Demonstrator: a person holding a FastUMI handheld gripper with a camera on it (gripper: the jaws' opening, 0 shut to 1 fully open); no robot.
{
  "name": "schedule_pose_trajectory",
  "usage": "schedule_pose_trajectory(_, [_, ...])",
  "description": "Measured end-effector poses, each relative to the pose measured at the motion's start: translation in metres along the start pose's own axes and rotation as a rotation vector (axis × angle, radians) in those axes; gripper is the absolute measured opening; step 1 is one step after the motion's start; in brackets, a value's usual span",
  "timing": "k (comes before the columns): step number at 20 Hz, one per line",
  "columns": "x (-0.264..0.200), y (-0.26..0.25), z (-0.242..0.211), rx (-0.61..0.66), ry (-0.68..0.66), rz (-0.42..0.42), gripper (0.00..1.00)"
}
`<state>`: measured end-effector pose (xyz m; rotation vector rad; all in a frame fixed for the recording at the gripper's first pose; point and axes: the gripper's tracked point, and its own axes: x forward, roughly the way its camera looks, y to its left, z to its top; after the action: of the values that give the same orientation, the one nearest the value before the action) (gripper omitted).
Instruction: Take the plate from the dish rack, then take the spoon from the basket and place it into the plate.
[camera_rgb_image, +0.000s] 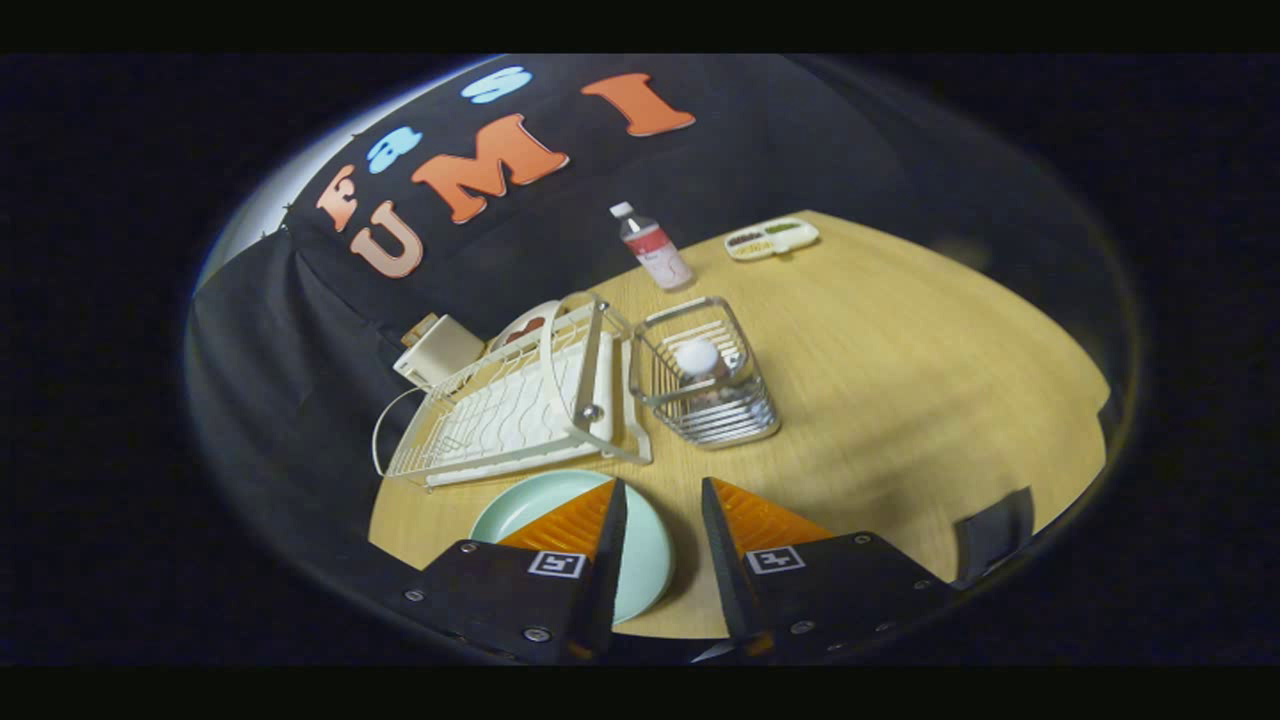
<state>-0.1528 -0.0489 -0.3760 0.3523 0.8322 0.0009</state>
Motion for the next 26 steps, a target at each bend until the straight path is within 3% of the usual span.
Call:
schedule_pose_trajectory(4, [0.0,-0.014,0.047,-0.201,-0.177,-0.1,0.44])
schedule_pose_trajectory(7, [0.011,-0.009,0.053,-0.264,-0.206,-0.109,0.43])
schedule_pose_trajectory(10, [0.024,-0.011,0.05,-0.295,-0.202,-0.125,0.39])
schedule_pose_trajectory(15, [0.033,-0.015,0.057,-0.314,-0.202,-0.153,0.15])
schedule_pose_trajectory(18, [0.027,-0.015,0.063,-0.334,-0.162,-0.147,0.13])
schedule_pose_trajectory(26, [-0.007,0.013,0.131,-0.379,-0.24,-0.124,0.12])
